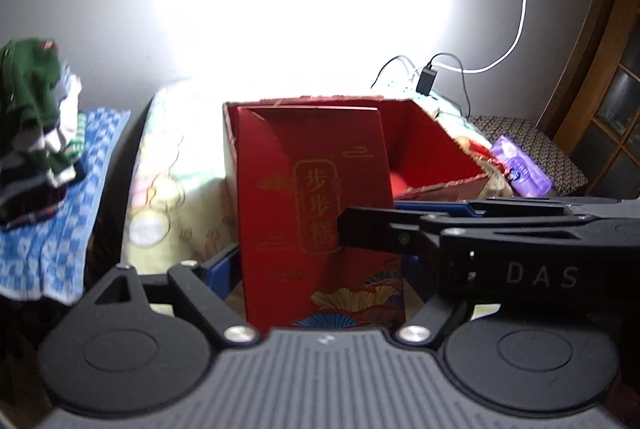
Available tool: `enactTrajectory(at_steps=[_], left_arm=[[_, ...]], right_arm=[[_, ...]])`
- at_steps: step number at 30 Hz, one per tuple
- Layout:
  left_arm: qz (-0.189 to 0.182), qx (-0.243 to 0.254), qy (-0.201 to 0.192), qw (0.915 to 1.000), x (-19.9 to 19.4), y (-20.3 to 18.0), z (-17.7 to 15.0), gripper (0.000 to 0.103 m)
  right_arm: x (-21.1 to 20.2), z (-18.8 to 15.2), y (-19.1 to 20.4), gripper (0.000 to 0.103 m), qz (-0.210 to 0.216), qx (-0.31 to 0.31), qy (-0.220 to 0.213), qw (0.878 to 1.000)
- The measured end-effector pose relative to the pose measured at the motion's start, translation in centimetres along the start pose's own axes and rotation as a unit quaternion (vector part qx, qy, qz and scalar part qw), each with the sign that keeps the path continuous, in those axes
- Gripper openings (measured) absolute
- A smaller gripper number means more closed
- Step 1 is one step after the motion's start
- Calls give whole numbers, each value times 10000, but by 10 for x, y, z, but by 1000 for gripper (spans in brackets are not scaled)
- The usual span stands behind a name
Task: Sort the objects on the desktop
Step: 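Lift the red gift box and carry it over the red box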
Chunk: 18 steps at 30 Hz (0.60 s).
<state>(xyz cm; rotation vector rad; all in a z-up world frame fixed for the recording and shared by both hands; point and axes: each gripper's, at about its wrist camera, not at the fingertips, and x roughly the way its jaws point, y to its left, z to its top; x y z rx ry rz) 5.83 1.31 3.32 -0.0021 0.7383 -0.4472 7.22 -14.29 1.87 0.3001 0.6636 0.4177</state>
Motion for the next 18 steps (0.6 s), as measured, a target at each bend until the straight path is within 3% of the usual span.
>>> enactTrajectory(at_steps=[18], left_arm=[[-238, 304, -503, 9980, 67, -67, 107, 83]], right_arm=[[-31, 91, -84, 39, -286, 84, -817, 9962]])
